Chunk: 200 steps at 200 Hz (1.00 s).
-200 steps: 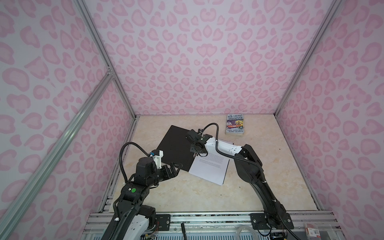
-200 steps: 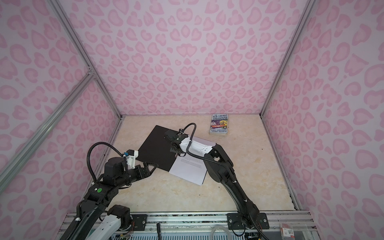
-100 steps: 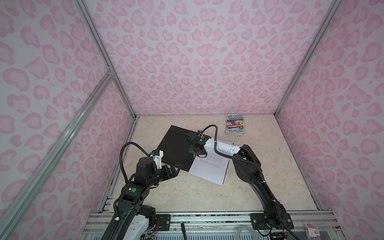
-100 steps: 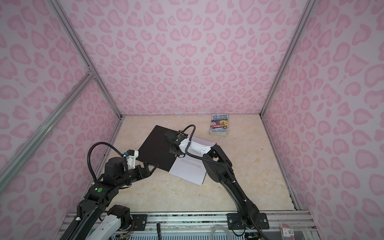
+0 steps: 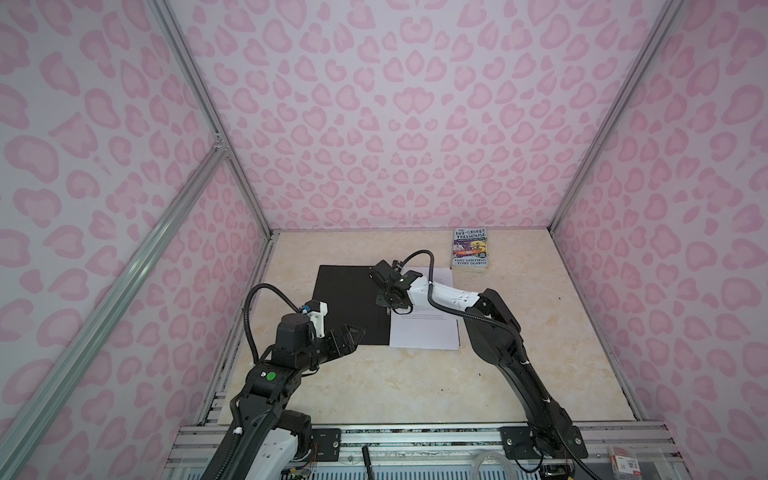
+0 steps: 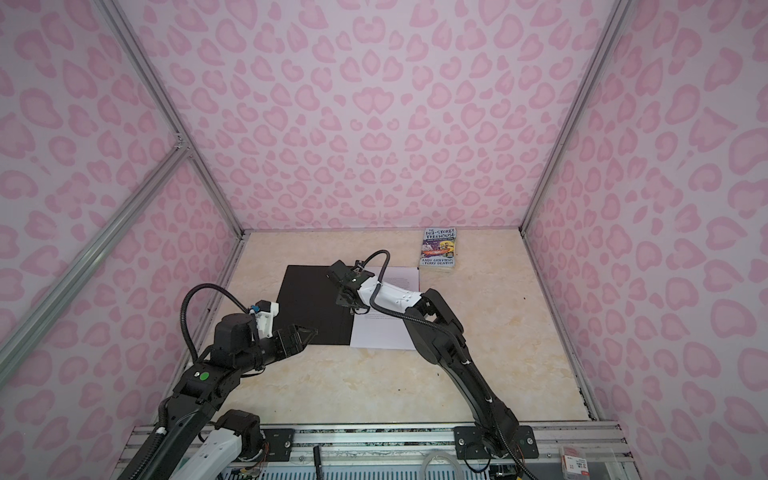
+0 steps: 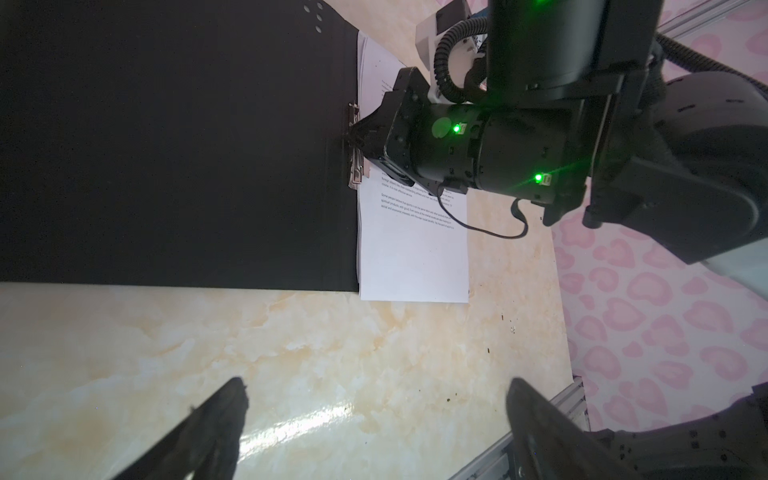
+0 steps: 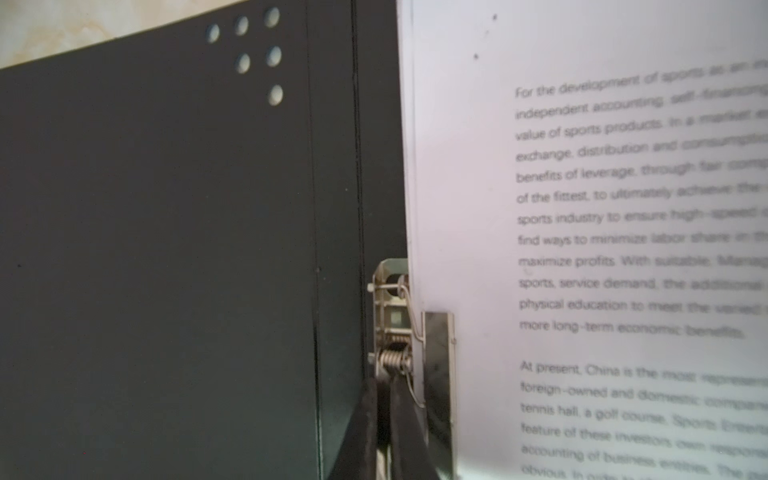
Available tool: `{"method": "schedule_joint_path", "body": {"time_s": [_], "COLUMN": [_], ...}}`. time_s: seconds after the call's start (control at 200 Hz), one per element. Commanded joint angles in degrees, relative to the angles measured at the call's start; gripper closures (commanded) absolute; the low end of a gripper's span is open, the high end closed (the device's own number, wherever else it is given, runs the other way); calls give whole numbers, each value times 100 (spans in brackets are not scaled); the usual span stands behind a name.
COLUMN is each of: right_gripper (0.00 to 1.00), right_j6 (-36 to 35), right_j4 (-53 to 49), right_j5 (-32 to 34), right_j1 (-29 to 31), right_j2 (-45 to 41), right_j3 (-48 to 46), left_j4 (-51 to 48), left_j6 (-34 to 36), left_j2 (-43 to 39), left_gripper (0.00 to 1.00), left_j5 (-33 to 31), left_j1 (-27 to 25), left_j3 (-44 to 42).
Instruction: Put the files into the folder
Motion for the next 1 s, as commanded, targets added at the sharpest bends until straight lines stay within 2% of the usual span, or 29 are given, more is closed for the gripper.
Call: {"method": "schedule_joint_path", "body": {"time_s": [0.0,0.3,0.53,0.615,0.785,0.92,0.995], "right_gripper": [93,100,100,100,100,100,100], "right_j6": [-59,-436,-530,-447,-477,-451,-429], "right_j4": [-134,723,1213,1562,1805,1973,2041], "right_j5": [-63,-831,-1354,-1749,-2112,-2388,-2453], "right_j1": [-112,-574,-920,-1114,-1369,-1453,-1450], "right_j2": [-176,-1396,-2362,-2682,-3129,-3207,-3199], "right_j3": [-327,-1679,-2837,-3264,-3747,-3900,-3941], "left_j4": [310,971,977,952,1705,2293,2398], "left_j6": [-86,-456,-472,-497,-502,-316,-421], "left_j2": [66,592,825,961,1261,1709,2072], "left_gripper": [2,3,3,3,3,3,3], "left_j5": [-2,-283,-1263,-1560,-609,557,806], "left_j1": [0,-1,15,168,930,1082,1088], "left_j3": [-114,-536,-321,-256,-409,-315,-283]}}
